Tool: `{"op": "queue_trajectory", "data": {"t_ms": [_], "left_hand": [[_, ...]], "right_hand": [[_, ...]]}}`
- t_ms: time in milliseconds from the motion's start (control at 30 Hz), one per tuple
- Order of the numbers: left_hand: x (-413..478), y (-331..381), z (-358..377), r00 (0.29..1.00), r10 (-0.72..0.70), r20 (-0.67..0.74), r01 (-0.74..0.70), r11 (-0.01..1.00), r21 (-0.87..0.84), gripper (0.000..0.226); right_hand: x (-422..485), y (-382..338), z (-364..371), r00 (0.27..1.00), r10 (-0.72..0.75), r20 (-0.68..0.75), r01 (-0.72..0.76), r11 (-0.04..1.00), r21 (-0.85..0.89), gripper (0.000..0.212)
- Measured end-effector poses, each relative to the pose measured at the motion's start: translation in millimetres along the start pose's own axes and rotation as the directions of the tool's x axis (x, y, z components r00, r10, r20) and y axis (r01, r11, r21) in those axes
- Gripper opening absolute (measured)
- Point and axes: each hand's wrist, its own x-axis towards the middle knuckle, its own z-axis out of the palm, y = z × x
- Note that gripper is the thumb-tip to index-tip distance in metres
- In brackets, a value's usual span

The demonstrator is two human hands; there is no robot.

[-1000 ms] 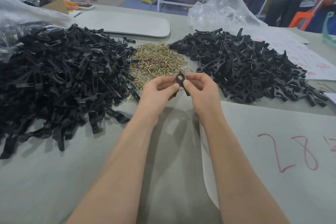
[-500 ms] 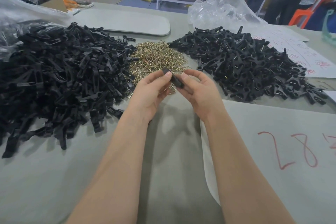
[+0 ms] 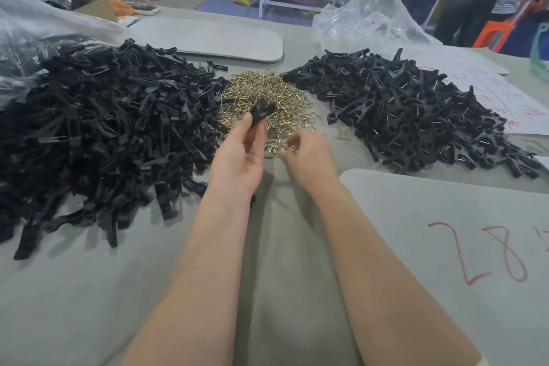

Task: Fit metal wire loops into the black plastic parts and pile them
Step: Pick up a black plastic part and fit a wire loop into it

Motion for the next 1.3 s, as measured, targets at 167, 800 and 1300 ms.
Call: {"op": "queue_trajectory", "data": {"t_ms": [167, 800, 1300], "left_hand": [[-2.7, -2.7, 1.5, 0.996, -0.087, -0.015, 0.087, 0.996, 0.026, 0.003], [2.2, -30.9, -7.9, 0.769, 0.224, 0.599, -0.561, -0.211, 0.8, 0.022], [-0.8, -24.6, -11.6, 0.739, 0.124, 0.662, -0.62, -0.26, 0.74, 0.02]], "right_hand": [[-1.4, 7.9, -11.2, 0.997, -0.064, -0.041, 0.067, 0.995, 0.077, 0.012], [-20.9, 26.0, -55.6, 0.98, 0.161, -0.116, -0.018, 0.652, 0.758, 0.013], [-27.7, 22.8, -68.8, 0.988, 0.144, 0.053, -0.148, 0.804, 0.576, 0.02]]}}
